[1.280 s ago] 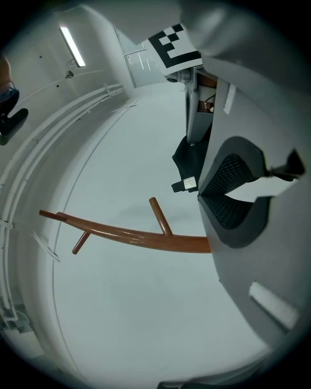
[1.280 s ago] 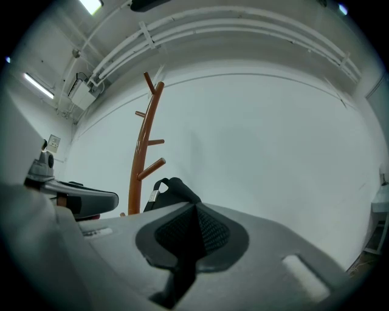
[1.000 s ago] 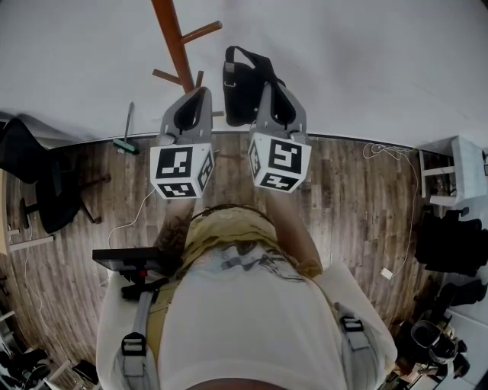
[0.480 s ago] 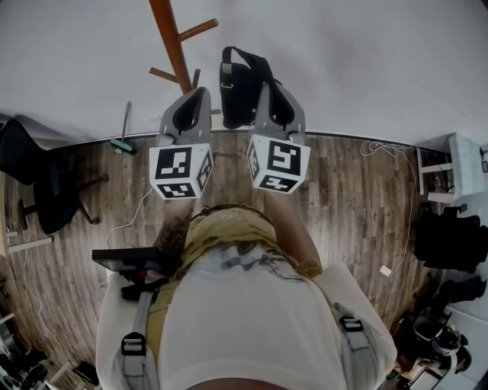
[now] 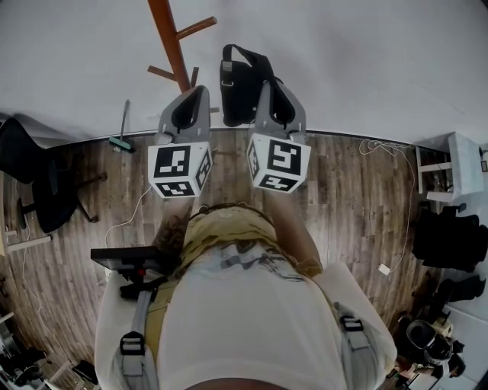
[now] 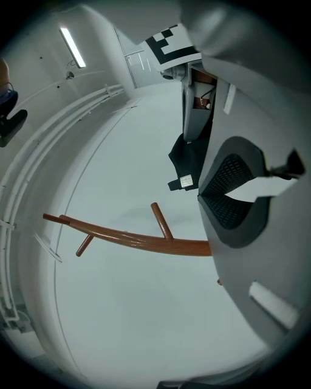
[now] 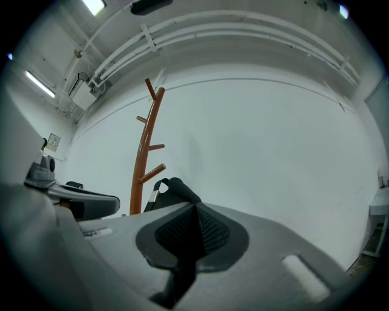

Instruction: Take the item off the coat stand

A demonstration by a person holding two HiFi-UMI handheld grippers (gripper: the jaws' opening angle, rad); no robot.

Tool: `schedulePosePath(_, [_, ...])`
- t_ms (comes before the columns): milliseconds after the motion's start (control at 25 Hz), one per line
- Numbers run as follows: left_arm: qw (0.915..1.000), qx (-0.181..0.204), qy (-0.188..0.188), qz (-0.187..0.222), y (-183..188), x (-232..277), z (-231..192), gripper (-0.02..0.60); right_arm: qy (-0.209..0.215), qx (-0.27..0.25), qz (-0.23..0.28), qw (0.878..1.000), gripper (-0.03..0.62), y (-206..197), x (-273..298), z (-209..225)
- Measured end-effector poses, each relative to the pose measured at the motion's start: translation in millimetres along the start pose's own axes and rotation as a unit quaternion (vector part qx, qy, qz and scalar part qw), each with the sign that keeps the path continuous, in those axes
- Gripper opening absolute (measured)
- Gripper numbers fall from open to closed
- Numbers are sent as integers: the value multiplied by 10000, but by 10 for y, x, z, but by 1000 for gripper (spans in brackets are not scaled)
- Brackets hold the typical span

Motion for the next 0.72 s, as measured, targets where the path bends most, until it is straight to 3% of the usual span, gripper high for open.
schedulePosePath(720, [9999, -16, -103, 7, 21, -6, 66, 0, -35, -29, 34, 10000, 2, 61, -58, -6])
Point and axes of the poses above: the fingertips, and each gripper's own axes: x forward along the fingers, z to its right, y out of its top, the point moved 1 cm from there along -x, backward along the fingers, and after that the axes turned 2 degrees about -x, right-handed, at the moved point
